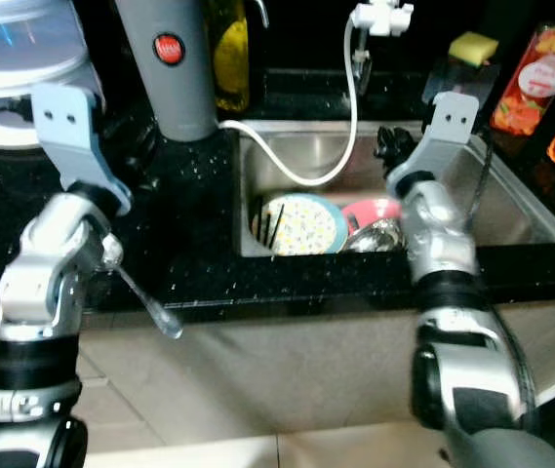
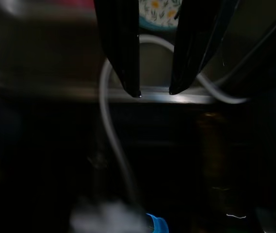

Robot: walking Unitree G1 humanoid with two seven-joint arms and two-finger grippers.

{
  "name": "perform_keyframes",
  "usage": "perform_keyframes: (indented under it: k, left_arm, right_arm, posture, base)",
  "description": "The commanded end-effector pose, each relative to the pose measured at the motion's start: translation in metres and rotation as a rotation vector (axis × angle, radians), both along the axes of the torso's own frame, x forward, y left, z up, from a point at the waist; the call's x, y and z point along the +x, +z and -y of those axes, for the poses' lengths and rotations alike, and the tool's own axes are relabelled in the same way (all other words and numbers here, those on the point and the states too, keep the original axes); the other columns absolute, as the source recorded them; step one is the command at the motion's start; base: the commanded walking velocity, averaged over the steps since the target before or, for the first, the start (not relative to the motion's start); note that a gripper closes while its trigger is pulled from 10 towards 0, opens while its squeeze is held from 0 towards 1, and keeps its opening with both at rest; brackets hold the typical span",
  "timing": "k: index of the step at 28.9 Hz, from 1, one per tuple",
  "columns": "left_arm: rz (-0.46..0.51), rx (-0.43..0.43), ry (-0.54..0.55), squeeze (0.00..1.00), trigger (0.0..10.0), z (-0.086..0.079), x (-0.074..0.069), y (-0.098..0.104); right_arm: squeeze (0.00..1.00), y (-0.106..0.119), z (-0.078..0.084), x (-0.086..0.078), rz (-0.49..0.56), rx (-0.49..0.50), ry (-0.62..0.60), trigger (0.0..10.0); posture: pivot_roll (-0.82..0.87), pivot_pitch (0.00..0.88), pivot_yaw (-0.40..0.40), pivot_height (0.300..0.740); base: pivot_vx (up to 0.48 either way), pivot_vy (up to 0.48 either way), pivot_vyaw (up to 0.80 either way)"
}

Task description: Kitchen organization

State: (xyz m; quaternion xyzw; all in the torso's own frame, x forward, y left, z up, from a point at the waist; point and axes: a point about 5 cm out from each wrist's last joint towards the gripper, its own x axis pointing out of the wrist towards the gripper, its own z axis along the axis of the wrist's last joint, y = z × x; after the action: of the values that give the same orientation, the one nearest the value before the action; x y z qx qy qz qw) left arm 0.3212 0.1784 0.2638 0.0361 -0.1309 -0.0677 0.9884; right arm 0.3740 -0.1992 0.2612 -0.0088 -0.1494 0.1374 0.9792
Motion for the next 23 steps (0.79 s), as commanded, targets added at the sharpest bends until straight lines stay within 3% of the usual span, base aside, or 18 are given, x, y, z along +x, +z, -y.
perform_keyframes:
  k: [1, 3, 4, 6, 8, 11, 13, 16, 17, 21, 23]
  left_arm:
    - [0.008, 0.02, -0.005, 0.0, 10.0, 0.0, 0.0, 0.002]
    - [0.008, 0.02, -0.006, 0.0, 10.0, 0.0, 0.0, 0.002]
    - [0.008, 0.02, -0.006, 0.0, 10.0, 0.0, 0.0, 0.002]
    - [-0.007, 0.02, 0.003, 0.0, 10.0, -0.003, -0.004, -0.001]
    - [-0.007, 0.02, 0.003, 0.0, 10.0, -0.003, -0.004, -0.001]
    - [-0.075, -0.004, 0.178, 0.0, 10.0, -0.014, -0.012, -0.016]
    - [-0.088, -0.002, 0.225, 0.0, 10.0, -0.016, -0.016, -0.021]
    - [-0.086, 0.072, 0.164, 0.0, 10.0, -0.001, -0.032, -0.031]
    - [-0.086, 0.072, 0.164, 0.0, 10.0, -0.001, -0.032, -0.031]
    - [-0.101, 0.076, 0.082, 0.0, 10.0, 0.025, -0.051, -0.04]
    - [-0.091, 0.094, 0.11, 0.0, 10.0, 0.033, -0.056, -0.044]
  right_arm:
    - [0.0, 0.003, -0.012, -0.006, 0.011, -0.081, 0.089, 10.0]
    - [0.0, 0.0, -0.024, -0.023, 0.005, -0.176, 0.228, 10.0]
    - [0.0, 0.0, -0.024, -0.023, 0.005, -0.176, 0.228, 10.0]
    - [0.0, -0.009, -0.033, -0.039, -0.012, -0.2, 0.319, 10.0]
    - [0.0, -0.009, -0.033, -0.039, -0.012, -0.2, 0.319, 10.0]
    - [0.0, -0.023, -0.031, -0.04, -0.063, -0.118, 0.263, 10.0]
    - [0.0, -0.025, -0.031, -0.041, -0.073, -0.108, 0.255, 10.0]
    - [0.0, -0.027, -0.035, -0.042, -0.09, -0.103, 0.264, 10.0]
    - [0.0, -0.027, -0.035, -0.042, -0.09, -0.103, 0.264, 10.0]
    - [0.0, -0.028, -0.038, -0.039, -0.109, -0.107, 0.272, 10.0]
    - [0.0, -0.027, -0.044, -0.035, -0.109, -0.109, 0.286, 10.0]
  posture:
    - [0.16, 0.0, -0.039, 0.74]
    - [0.16, 0.0, -0.034, 0.74]
    - [0.16, 0.0, -0.034, 0.74]
    - [0.14, 0.0, -0.02, 0.74]
    - [0.14, 0.0, -0.02, 0.74]
    - [0.14, 0.0, -0.021, 0.74]
    - [0.14, 0.0, -0.021, 0.74]
    - [0.16, 0.0, -0.023, 0.74]
    - [0.16, 0.0, -0.023, 0.74]
    - [0.18, 0.0, -0.032, 0.74]
    - [0.18, 0.0, -0.04, 0.74]
  base:
    - [0.0, 0.0, 0.0]
    - [0.0, 0.0, 0.0]
    - [0.0, 0.0, 0.0]
    - [0.0, 0.0, 0.0]
    - [0.0, 0.0, 0.0]
    - [0.0, 0.0, 0.0]
    - [0.0, 0.0, 0.0]
    - [0.0, 0.0, 0.0]
    - [0.0, 0.0, 0.0]
    - [0.0, 0.0, 0.0]
    - [0.0, 0.0, 0.0]
